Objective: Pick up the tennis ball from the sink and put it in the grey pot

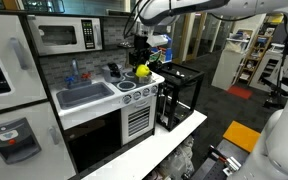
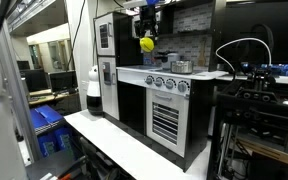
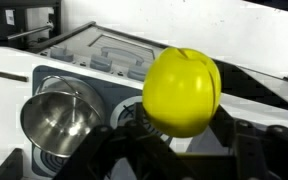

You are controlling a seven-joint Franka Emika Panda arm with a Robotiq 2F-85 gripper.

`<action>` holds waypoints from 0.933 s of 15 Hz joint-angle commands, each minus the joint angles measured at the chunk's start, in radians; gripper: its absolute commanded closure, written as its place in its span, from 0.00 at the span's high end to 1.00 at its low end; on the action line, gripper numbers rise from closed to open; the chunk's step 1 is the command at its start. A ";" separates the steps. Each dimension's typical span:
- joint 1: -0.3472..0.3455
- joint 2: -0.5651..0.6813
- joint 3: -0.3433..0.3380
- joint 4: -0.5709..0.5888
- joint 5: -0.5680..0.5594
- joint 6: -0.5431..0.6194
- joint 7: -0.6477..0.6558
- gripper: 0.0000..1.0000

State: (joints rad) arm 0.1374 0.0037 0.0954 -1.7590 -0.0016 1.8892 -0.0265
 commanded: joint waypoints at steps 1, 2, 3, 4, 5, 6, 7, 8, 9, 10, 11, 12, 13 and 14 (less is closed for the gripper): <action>-0.036 -0.004 -0.020 0.007 -0.028 -0.032 -0.013 0.41; -0.044 -0.002 -0.028 0.009 -0.035 -0.028 -0.012 0.41; -0.053 -0.001 -0.036 0.009 -0.045 -0.022 -0.007 0.41; -0.059 0.001 -0.042 0.008 -0.057 -0.018 0.002 0.41; -0.065 0.001 -0.048 0.006 -0.070 -0.011 0.013 0.41; -0.069 0.001 -0.052 0.004 -0.085 -0.005 0.024 0.41; -0.072 0.002 -0.055 0.003 -0.096 0.001 0.032 0.41; -0.075 0.004 -0.058 0.003 -0.103 0.003 0.038 0.41; -0.077 0.004 -0.059 0.002 -0.110 0.013 0.050 0.41; -0.079 0.004 -0.060 0.000 -0.119 0.027 0.062 0.41; -0.080 0.005 -0.061 -0.001 -0.120 0.039 0.073 0.41; -0.080 0.007 -0.060 0.000 -0.121 0.047 0.084 0.41; -0.080 0.010 -0.060 -0.002 -0.124 0.061 0.096 0.41; -0.080 0.012 -0.060 -0.002 -0.129 0.074 0.109 0.41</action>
State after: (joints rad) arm 0.0670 0.0079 0.0320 -1.7589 -0.1142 1.9212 0.0521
